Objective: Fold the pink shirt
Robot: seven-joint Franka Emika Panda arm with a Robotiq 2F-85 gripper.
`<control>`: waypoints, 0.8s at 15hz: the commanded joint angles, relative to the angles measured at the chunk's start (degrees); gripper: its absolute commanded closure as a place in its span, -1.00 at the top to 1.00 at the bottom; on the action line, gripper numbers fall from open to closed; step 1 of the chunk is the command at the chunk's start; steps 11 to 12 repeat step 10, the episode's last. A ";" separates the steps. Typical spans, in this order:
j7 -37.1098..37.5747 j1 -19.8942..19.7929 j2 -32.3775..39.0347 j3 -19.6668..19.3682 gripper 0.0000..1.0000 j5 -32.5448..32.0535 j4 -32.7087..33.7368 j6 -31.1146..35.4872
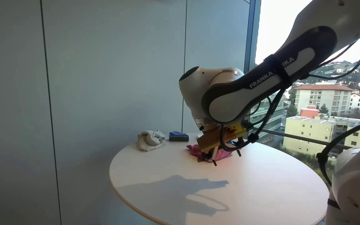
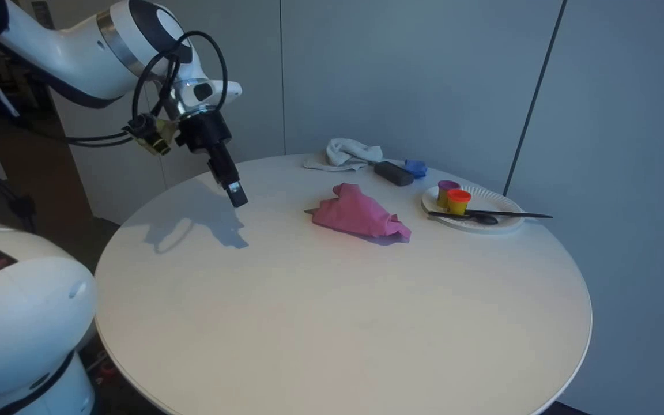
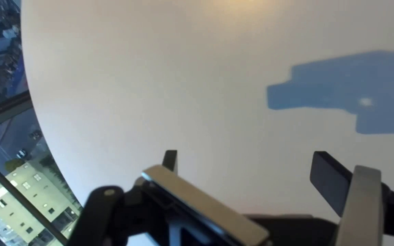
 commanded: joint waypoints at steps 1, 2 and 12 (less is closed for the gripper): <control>6.56 -2.43 -1.75 0.70 1.00 3.04 -0.68 -5.60; 8.95 -2.99 -1.96 0.77 1.00 2.87 -0.75 -6.89; 17.64 -3.22 -0.83 -0.22 1.00 1.65 -0.22 -9.09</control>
